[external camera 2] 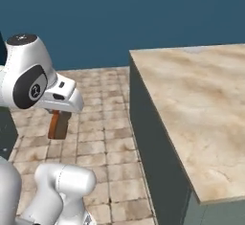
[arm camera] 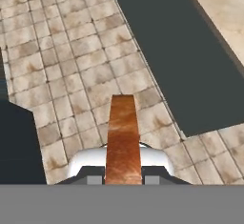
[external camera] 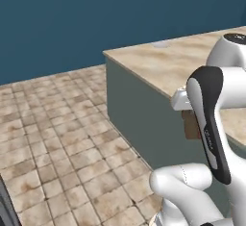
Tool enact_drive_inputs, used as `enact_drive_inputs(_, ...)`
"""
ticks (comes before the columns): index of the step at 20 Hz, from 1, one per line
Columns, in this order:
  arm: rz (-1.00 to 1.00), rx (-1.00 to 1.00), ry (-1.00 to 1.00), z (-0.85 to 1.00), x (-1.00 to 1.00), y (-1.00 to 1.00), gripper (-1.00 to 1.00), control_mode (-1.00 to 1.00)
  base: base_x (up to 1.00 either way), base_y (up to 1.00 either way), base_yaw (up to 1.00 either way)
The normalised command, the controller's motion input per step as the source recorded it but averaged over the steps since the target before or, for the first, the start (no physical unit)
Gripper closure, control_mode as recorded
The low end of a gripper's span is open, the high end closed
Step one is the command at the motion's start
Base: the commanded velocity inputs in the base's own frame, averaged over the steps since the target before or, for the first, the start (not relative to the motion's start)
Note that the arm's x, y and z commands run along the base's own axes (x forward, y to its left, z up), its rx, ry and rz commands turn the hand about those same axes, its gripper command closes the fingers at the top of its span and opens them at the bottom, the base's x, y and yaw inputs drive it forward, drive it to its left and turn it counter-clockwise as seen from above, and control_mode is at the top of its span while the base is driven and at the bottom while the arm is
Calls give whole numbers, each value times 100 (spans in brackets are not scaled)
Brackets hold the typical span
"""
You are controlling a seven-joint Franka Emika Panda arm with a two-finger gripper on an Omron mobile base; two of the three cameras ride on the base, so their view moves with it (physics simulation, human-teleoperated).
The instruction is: Start the toaster. Once the lever pops up, take the bread to the plate on the dining counter.
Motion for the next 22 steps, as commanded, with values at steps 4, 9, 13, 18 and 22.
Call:
enact_drive_inputs(4, 0, 0, 0, 0, 0, 0, 100, 100, 100, 19, 30)
enact_drive_inputs(9, 0, 0, 0, 0, 0, 0, 100, 100, 100, 13, 41)
enact_drive_inputs(13, 0, 0, 0, 0, 0, 0, 100, 100, 100, 2, 30)
enact_drive_inputs(18, 0, 0, 0, 0, 0, 0, 100, 100, 100, 0, 14)
enact_drive_inputs(22, 0, 0, 0, 0, 0, 0, 100, 100, 100, 0, 4)
